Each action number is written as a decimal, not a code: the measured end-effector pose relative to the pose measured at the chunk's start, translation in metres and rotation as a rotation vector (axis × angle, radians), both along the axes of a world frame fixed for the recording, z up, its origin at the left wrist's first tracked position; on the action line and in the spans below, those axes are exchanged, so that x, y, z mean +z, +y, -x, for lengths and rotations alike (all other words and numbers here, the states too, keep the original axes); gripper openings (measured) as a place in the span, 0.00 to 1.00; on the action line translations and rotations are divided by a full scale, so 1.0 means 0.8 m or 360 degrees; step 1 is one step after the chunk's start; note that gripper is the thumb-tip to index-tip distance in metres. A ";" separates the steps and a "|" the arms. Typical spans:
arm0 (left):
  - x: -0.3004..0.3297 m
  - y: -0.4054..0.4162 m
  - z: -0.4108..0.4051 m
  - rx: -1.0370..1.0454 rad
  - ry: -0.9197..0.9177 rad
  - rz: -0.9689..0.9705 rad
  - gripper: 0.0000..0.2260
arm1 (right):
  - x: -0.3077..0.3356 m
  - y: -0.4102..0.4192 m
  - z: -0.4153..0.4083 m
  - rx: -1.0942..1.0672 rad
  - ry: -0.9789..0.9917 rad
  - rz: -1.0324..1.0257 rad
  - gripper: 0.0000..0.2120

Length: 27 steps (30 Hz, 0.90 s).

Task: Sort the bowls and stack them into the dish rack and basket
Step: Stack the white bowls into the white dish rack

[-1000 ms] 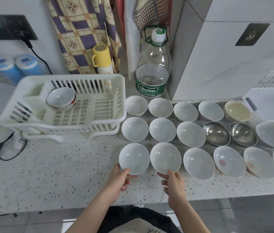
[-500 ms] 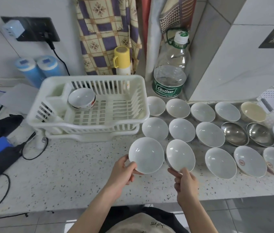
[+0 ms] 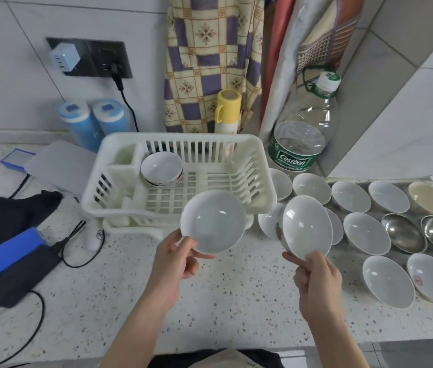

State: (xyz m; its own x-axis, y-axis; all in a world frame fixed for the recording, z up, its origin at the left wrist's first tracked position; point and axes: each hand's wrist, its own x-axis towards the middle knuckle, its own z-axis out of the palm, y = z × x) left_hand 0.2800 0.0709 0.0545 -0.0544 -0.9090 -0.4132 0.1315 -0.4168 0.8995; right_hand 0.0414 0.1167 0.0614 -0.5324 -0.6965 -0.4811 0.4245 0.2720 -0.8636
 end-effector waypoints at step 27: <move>0.003 -0.134 -0.185 0.0525 -0.0055 0.0185 0.11 | -0.014 -0.333 -0.218 0.1176 0.0705 -0.0084 0.23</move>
State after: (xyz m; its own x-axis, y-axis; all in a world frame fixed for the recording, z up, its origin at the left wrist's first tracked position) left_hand 0.4278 -0.0362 0.0573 0.2621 -0.9164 -0.3027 0.2108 -0.2517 0.9446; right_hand 0.2161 -0.1500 0.0502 -0.0977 -0.9207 -0.3779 -0.2499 0.3903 -0.8861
